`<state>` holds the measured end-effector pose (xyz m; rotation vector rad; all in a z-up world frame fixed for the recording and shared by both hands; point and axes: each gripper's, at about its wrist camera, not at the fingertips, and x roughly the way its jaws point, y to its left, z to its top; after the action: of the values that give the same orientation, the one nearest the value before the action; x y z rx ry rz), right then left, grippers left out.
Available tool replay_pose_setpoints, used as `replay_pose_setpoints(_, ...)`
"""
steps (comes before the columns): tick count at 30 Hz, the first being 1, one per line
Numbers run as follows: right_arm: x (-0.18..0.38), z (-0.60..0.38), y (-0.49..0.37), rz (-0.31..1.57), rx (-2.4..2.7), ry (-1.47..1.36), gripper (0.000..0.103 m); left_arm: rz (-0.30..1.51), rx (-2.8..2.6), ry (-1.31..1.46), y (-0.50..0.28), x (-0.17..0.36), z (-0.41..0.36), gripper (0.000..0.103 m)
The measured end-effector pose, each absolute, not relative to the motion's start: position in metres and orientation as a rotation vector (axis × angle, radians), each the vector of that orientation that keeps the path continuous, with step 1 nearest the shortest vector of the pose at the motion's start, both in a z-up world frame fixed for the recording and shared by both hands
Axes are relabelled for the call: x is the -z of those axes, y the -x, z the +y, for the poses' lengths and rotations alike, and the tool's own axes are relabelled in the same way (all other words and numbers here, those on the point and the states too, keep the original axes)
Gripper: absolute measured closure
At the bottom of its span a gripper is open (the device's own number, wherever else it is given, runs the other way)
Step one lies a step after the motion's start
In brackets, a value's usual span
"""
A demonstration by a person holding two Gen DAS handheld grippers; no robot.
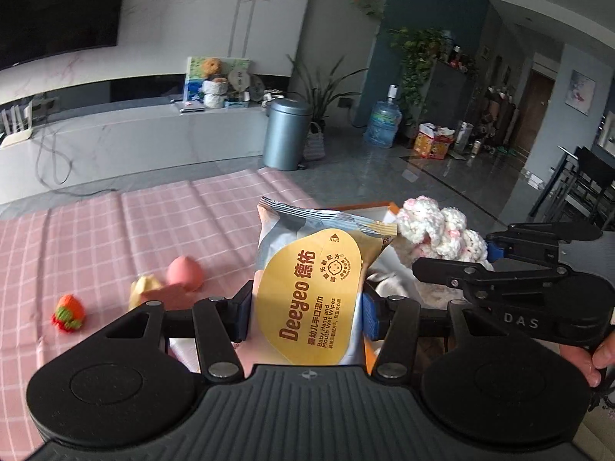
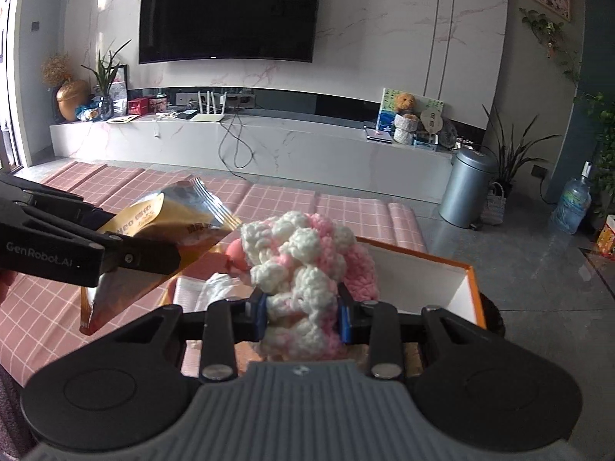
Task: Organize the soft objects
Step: 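Lift and carry the wipe pack with the left tool while the right tool carries the pouch to the box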
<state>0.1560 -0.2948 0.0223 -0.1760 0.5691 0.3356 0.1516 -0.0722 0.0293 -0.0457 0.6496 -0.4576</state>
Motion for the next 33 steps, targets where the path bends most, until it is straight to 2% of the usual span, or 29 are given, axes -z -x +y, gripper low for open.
replay_pose_setpoints(6,-0.022,-0.335,-0.186,0.607,-0.26,0.178,0.069,0.668,0.524,-0.003,-0.18,-0.027,-0.118,0.043)
replay_pose_setpoints(13,0.007,-0.36,-0.218,0.677,-0.228,0.234,0.069,0.731,0.524,-0.109,-0.212,-0.005,-0.161,0.043)
replay_pose_setpoints(33,0.086,-0.357,-0.285,0.834,-0.285,0.355,0.065,0.797,0.536,-0.389,-0.248,0.041,-0.211,0.043)
